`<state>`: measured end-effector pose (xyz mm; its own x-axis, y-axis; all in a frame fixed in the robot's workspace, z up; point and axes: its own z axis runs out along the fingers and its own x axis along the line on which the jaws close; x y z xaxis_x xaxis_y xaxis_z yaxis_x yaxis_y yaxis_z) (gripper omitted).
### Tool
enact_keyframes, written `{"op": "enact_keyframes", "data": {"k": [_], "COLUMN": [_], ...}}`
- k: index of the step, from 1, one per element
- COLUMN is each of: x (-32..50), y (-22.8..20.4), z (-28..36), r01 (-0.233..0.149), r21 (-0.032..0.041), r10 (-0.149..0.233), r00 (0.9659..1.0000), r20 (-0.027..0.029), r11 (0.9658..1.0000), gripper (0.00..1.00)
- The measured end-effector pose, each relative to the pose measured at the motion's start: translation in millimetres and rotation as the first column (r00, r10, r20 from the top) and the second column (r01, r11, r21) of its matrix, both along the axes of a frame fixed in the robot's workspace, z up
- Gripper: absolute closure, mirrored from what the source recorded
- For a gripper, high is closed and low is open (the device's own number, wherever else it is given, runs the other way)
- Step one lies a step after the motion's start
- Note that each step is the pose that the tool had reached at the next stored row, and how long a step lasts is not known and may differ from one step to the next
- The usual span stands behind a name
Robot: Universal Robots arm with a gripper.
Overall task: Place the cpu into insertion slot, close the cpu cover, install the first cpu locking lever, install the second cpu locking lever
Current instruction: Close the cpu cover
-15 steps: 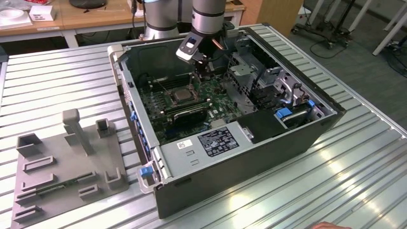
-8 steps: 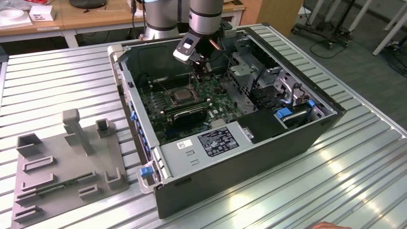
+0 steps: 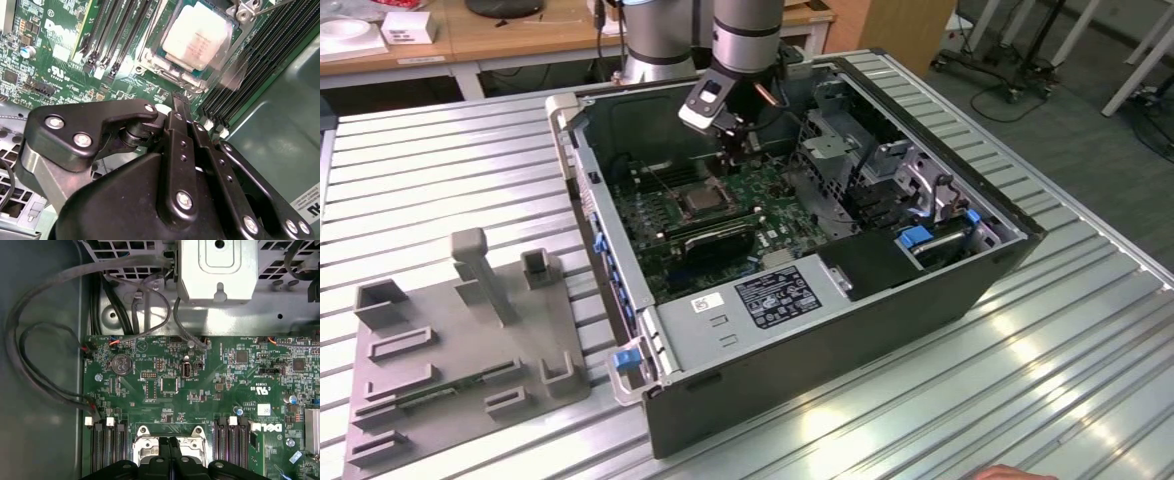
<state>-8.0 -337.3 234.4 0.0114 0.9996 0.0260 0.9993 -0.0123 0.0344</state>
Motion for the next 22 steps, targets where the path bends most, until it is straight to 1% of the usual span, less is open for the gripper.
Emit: {"op": "enact_keyframes", "data": {"k": [2,16,18,19,22], "x": [-1.2,-1.6,-1.7,-1.7,-1.7], "y": [0.0,0.0,0.0,0.0,0.0], "z": [-0.1,-0.1,-0.2,-0.4,-0.9], "r01": [0.0,-0.002,-0.018,-0.036,-0.089], "r21": [0.0,0.0,0.0001,0.0002,0.0], "r10": [0.0,0.002,0.018,0.036,0.089], "r00": [1.0,1.0,0.9998,0.9994,0.996], "r20": [0.0,0.0,0.0,0.0001,0.0], "r11": [1.0,1.0,0.9998,0.9994,0.996], "gripper": [0.89,0.89,0.89,0.89,0.89]}}
